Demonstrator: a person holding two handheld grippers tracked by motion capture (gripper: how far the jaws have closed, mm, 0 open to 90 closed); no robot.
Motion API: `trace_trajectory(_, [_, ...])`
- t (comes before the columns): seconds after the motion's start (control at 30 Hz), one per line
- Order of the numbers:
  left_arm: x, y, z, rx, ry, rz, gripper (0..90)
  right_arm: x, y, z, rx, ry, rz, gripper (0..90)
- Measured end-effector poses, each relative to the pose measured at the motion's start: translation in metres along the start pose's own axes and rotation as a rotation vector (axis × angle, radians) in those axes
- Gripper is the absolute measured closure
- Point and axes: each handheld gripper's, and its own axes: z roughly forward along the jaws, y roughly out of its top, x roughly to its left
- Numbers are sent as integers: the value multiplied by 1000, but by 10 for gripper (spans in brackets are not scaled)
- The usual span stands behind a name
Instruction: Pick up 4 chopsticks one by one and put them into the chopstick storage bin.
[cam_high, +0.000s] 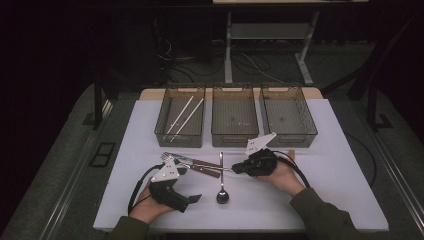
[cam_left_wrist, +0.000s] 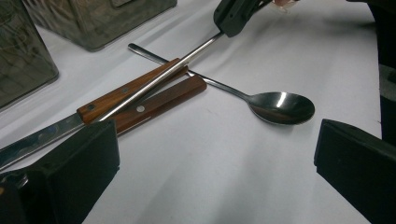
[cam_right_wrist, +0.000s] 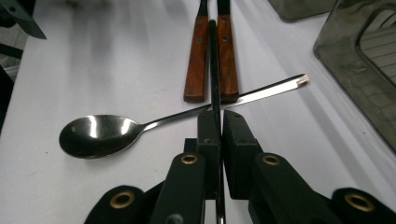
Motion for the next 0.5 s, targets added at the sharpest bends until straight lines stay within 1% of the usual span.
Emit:
trace_trajectory(0.2, [0, 0, 0, 0, 0, 0, 0, -1, 1, -7, -18, 14, 10, 860])
trace_trajectory(0.3, [0, 0, 0, 0, 1, -1, 0, 0, 3, -10, -28, 21, 6, 861])
trace_trajectory(0.5, [0, 0, 0, 0, 0, -1, 0, 0, 5, -18, -59, 19, 14, 860])
